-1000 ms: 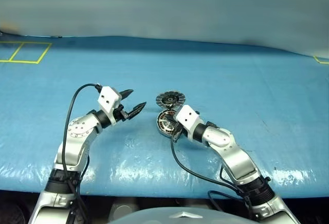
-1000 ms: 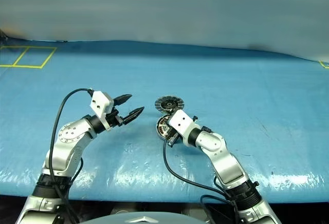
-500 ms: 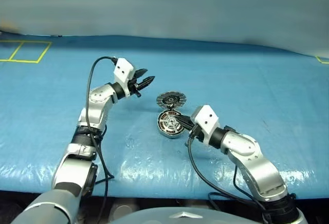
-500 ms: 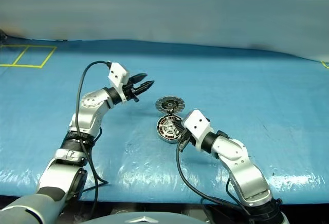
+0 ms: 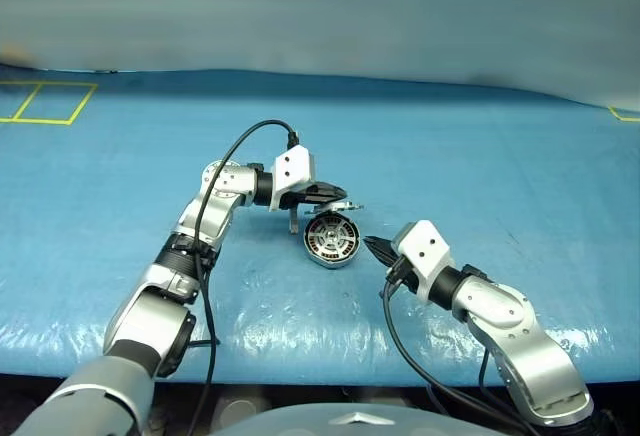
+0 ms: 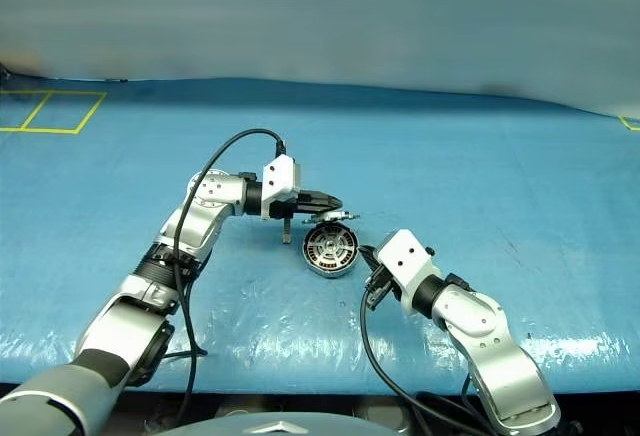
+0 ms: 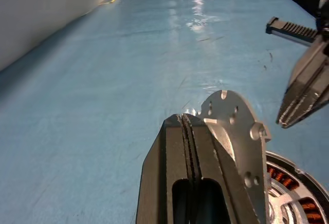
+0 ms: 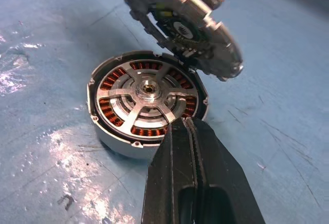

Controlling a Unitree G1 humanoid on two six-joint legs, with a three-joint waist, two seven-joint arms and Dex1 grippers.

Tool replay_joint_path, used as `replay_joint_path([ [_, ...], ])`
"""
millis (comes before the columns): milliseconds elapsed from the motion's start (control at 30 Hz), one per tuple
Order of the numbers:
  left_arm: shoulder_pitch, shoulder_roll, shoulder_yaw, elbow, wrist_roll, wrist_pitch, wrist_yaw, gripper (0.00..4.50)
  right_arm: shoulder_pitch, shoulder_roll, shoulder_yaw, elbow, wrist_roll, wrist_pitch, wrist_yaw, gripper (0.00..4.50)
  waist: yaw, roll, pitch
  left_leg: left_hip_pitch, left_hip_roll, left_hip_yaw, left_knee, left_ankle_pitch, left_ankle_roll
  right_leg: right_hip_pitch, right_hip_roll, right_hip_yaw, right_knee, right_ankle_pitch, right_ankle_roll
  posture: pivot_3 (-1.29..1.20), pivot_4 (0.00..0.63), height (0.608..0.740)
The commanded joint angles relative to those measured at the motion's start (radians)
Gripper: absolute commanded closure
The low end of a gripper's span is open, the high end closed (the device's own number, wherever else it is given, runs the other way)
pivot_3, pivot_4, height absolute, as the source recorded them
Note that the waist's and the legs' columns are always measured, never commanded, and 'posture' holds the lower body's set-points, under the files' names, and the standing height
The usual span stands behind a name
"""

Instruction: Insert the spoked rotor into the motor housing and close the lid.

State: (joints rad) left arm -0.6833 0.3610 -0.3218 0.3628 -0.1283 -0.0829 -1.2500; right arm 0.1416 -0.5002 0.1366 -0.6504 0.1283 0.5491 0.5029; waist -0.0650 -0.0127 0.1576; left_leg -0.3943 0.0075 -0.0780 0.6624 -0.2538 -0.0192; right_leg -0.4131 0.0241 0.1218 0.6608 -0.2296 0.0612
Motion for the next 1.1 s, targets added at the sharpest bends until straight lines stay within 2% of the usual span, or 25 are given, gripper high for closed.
replay_joint_path([
  [33, 0.031, 0.021, -0.048, -0.102, 0.019, -0.041, -0.056, 4.47, -0.003, 0.001, -0.048, -0.052, 0.026, -0.006, -0.004, 4.5, 0.002, 0.0, 0.0, 0.0, 0.0, 0.0, 0.0, 0.0, 0.0, 0.0, 0.0, 0.0, 0.0, 0.0, 0.0, 0.0, 0.15, 0.74],
  [200, 0.07, 0.057, -0.121, -0.094, 0.107, -0.107, -0.068, 4.47, -0.007, -0.031, -0.086, -0.048, 0.024, -0.004, 0.006, 4.5, 0.004, 0.0, 0.0, 0.0, 0.0, 0.0, 0.001, 0.0, 0.0, 0.0, 0.0, 0.0, 0.0, 0.0, 0.0, 0.0, 0.15, 0.74],
  [367, 0.088, 0.042, -0.127, -0.055, 0.131, -0.109, -0.026, 4.47, -0.016, -0.058, -0.116, -0.041, 0.032, -0.003, 0.014, 4.5, 0.005, 0.0, 0.0, 0.0, 0.0, 0.0, 0.001, 0.0, 0.0, 0.0, 0.0, 0.0, 0.0, 0.0, 0.0, 0.0, 0.15, 0.74],
  [567, 0.121, 0.033, -0.12, -0.055, 0.142, -0.119, 0.023, 4.47, -0.059, -0.04, -0.066, -0.026, 0.04, 0.0, 0.022, 4.5, 0.002, 0.0, 0.0, 0.0, 0.0, 0.0, 0.001, 0.0, 0.0, 0.001, 0.0, 0.0, 0.0, 0.0, 0.0, 0.0, 0.15, 0.74],
  [800, 0.182, 0.073, -0.054, -0.213, 0.033, -0.047, 0.013, 4.47, -0.078, -0.034, -0.018, -0.008, 0.029, -0.012, 0.02, 4.5, 0.003, 0.0, 0.0, 0.0, 0.0, 0.0, 0.001, 0.0, 0.0, 0.0, 0.0, 0.0, 0.001, 0.0, 0.0, 0.0, 0.15, 0.74],
  [967, 0.223, 0.119, 0.031, -0.355, -0.092, 0.076, 0.015, 4.47, -0.078, -0.033, -0.022, 0.0, 0.035, -0.016, 0.023, 4.5, 0.005, 0.0, 0.0, 0.0, 0.001, 0.0, 0.001, 0.0, 0.0, 0.0, 0.0, 0.0, 0.001, 0.0, 0.0, 0.0, 0.15, 0.74],
  [1100, 0.252, 0.168, 0.067, -0.414, -0.115, 0.121, 0.022, 4.47, -0.079, -0.032, -0.015, 0.009, 0.033, -0.021, 0.022, 4.5, 0.003, 0.0, 0.0, 0.0, 0.001, 0.0, 0.001, 0.0, 0.0, 0.0, 0.0, 0.0, 0.001, 0.0, 0.0, 0.0, 0.15, 0.74],
])
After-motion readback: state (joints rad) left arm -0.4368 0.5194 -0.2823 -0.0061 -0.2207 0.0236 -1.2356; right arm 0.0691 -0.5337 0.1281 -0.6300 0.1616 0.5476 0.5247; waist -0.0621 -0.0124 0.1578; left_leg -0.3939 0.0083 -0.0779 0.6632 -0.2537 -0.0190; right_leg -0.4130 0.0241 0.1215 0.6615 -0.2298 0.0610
